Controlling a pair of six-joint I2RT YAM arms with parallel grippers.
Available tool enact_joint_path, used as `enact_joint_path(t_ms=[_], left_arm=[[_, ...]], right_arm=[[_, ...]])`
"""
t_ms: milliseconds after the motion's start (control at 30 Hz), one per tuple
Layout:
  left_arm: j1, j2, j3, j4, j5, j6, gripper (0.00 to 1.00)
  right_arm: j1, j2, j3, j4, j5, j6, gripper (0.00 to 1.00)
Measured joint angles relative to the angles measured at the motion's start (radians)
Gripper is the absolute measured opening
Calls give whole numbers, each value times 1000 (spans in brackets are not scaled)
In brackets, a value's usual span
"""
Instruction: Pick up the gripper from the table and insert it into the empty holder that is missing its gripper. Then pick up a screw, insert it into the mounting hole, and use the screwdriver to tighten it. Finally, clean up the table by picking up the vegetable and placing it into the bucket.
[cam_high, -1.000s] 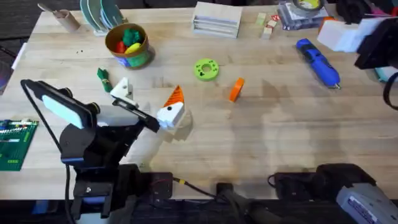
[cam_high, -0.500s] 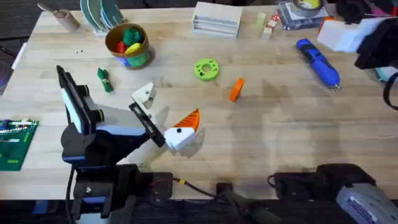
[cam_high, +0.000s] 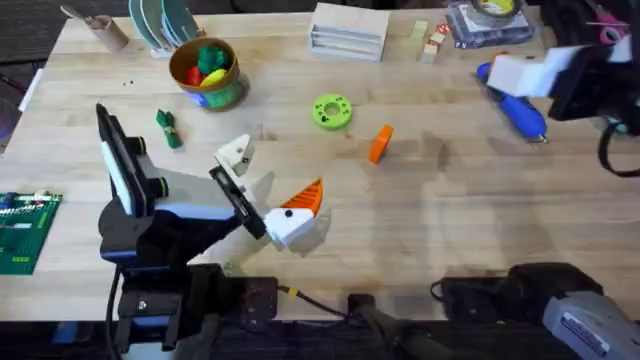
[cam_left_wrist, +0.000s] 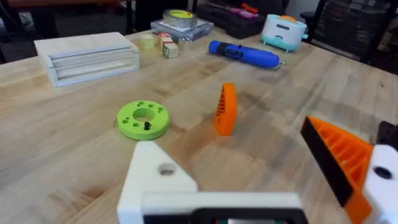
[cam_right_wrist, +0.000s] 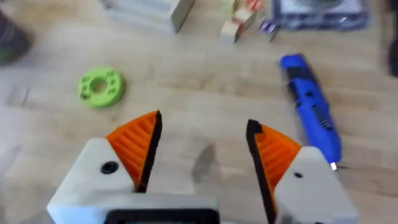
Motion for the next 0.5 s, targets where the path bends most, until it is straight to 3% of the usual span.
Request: enact_joint_path(t_ms=[300, 500], left_arm=[[0, 0, 0, -1, 1, 29, 993], [0, 0, 0, -1, 4, 34, 992]], right_arm=[[215, 225, 221, -293, 32, 11, 866], [344, 357, 286, -361, 99, 71, 867]])
